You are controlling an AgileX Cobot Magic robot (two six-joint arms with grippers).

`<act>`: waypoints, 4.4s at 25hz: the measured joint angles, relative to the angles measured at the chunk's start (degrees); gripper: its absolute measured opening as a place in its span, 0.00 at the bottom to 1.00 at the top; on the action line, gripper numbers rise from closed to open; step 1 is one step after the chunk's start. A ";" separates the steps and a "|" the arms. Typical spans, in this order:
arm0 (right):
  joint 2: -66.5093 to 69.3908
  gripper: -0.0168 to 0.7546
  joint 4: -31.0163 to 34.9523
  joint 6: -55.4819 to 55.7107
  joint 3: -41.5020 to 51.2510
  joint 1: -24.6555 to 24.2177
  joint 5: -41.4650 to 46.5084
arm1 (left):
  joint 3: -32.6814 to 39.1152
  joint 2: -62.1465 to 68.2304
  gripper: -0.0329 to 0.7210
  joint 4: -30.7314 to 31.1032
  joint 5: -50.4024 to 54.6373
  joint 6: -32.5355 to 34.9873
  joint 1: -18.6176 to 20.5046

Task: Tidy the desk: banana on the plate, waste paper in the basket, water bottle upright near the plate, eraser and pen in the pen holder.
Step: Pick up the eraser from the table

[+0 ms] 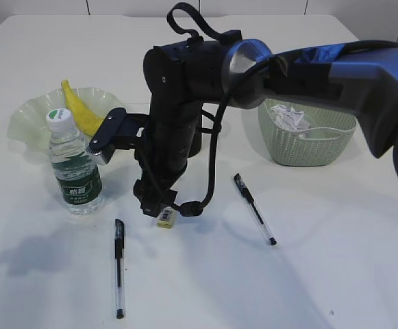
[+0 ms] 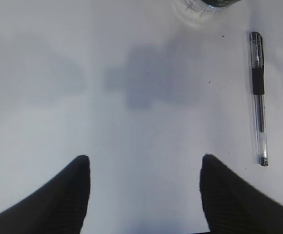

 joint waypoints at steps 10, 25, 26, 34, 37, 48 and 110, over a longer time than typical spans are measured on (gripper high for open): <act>0.05 0.67 0.00 -1.32 -0.03 0.00 -1.24 | 0.00 0.00 0.70 0.00 -0.35 0.04 0.00; 3.55 0.67 0.00 -1.19 -0.03 0.00 -0.24 | 0.00 0.00 0.70 0.00 -0.60 0.13 0.00; 3.78 0.67 0.00 -1.06 -0.03 0.00 -0.24 | 0.00 0.00 0.70 0.00 -0.60 0.13 0.00; 4.01 0.66 0.00 -0.84 -0.03 -0.12 -0.24 | 0.00 0.00 0.70 0.00 -0.69 0.13 0.00; 4.01 0.66 0.00 -0.76 -0.03 -0.63 -0.14 | 0.00 0.00 0.70 0.00 -0.69 0.13 0.00; 4.01 0.65 0.00 -0.14 -0.03 -1.16 0.20 | 0.00 0.00 0.70 0.00 -1.42 0.13 0.00; 3.57 0.42 0.24 6.63 -0.12 -1.16 0.33 | 0.00 0.00 0.70 0.00 -2.08 0.13 0.00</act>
